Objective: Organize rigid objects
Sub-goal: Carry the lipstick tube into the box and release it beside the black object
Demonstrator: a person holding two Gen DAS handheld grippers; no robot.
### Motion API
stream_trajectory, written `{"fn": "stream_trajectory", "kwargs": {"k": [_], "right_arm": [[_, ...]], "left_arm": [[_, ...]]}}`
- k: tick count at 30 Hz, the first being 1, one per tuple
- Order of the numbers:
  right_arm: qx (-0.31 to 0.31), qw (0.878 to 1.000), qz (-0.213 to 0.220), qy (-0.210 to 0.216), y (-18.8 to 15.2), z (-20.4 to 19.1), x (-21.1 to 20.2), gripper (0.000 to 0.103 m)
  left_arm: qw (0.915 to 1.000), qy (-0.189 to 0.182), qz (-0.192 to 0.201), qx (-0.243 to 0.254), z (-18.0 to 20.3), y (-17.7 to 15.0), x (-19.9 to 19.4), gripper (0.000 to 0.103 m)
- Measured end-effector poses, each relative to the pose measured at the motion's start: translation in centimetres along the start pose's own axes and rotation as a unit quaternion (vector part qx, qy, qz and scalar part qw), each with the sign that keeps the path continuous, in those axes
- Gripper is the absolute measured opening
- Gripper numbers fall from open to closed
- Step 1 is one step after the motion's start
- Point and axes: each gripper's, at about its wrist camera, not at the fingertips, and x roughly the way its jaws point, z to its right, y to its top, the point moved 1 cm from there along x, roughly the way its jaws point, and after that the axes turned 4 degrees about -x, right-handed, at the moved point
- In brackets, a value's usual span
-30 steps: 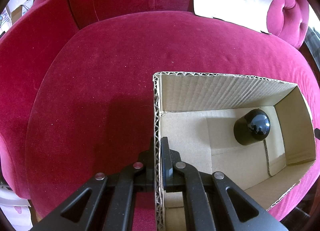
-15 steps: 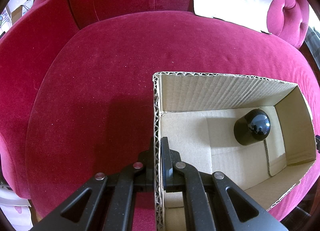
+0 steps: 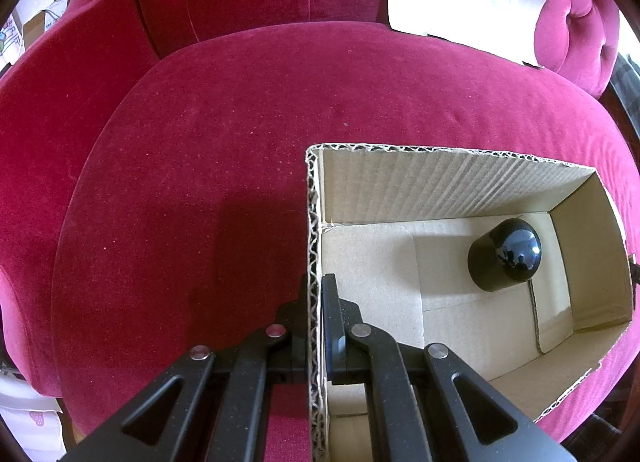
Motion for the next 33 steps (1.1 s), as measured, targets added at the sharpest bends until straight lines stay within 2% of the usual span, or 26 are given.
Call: {"fn": "stream_trajectory", "kwargs": {"k": [4, 6, 7, 15, 20, 33], "right_arm": [[0.004, 1.0, 0.005, 0.005, 0.6, 0.1, -0.5, 0.016], [0.004, 1.0, 0.008, 0.007, 0.4, -0.3, -0.9, 0.016], [0.003, 1.0, 0.012, 0.006, -1.1, -0.2, -2.0, 0.016], [0.001, 0.999, 0.036, 0.008, -1.4, -0.8, -3.8, 0.016], [-0.004, 0.998, 0.057, 0.015, 0.3, -2.9, -5.5, 0.016], [-0.039, 0.994, 0.101, 0.023, 1.9, -7.3, -7.7, 0.016]], "left_arm": [[1.0, 0.0, 0.0, 0.0, -0.1, 0.1, 0.1, 0.003], [1.0, 0.001, 0.0, 0.0, -0.1, 0.1, 0.1, 0.003], [1.0, 0.001, 0.0, 0.001, -0.2, 0.2, 0.1, 0.003], [1.0, 0.001, 0.0, 0.0, -0.1, 0.2, 0.1, 0.003], [1.0, 0.001, 0.0, 0.0, 0.1, 0.2, 0.2, 0.003], [1.0, 0.002, 0.0, 0.0, 0.2, 0.5, 0.3, 0.003]]}}
